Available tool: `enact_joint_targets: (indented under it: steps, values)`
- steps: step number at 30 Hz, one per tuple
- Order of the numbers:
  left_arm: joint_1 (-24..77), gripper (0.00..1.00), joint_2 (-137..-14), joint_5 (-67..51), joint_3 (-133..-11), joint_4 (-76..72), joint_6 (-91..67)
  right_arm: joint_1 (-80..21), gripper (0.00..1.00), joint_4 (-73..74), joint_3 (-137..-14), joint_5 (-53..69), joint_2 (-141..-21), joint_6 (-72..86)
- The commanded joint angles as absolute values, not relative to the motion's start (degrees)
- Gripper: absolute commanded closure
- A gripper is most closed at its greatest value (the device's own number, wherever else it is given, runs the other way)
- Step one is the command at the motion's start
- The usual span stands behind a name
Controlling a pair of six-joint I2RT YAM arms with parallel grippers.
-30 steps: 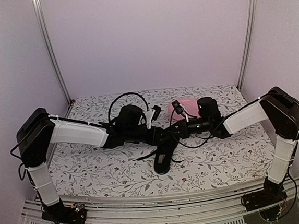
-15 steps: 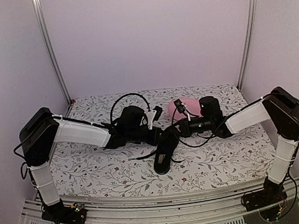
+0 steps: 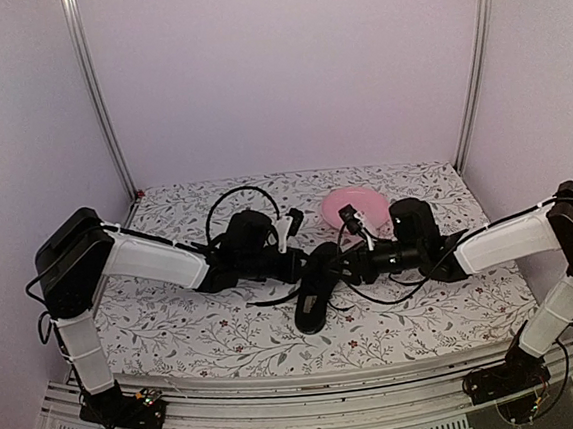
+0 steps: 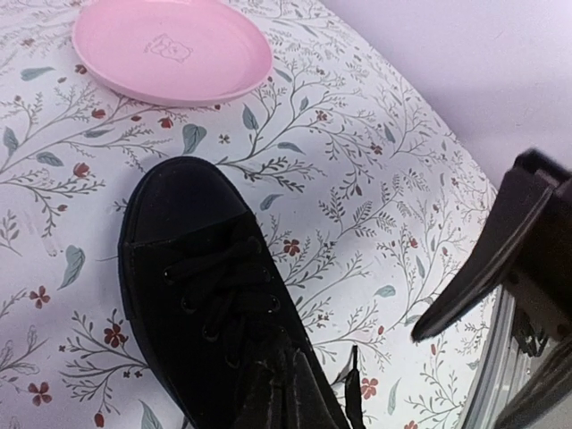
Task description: Tie the shoes
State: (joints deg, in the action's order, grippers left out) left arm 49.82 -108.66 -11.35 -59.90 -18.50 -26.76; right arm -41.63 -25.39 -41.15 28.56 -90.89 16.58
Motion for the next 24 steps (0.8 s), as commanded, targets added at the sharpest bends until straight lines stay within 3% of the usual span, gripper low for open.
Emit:
enact_joint_targets:
  steps: [1,15,17,20,24]
  values:
    - [49.2,1.00,-106.6,-11.8,-59.1,-21.4,-28.2,-44.1,0.53,-22.8,-39.5,25.5,-93.4,15.6]
    - [49.1,1.00,-106.4,-12.0,-59.2,-21.0,-28.2,-47.4,0.59,-22.2,-43.6,25.0,-101.9,12.6]
    - [49.1,1.00,-106.3,-12.0,-59.1,-21.1,-28.2,-47.6,0.68,-22.1,-43.9,23.9,-102.4,12.3]
    - [49.2,1.00,-105.9,-11.9,-58.8,-21.2,-28.1,-47.5,0.92,-22.4,-44.0,22.0,-101.8,12.9]
    - [49.1,1.00,-104.9,-11.9,-57.8,-22.3,-27.9,-47.5,0.98,-21.3,-43.2,17.1,-97.8,15.2]
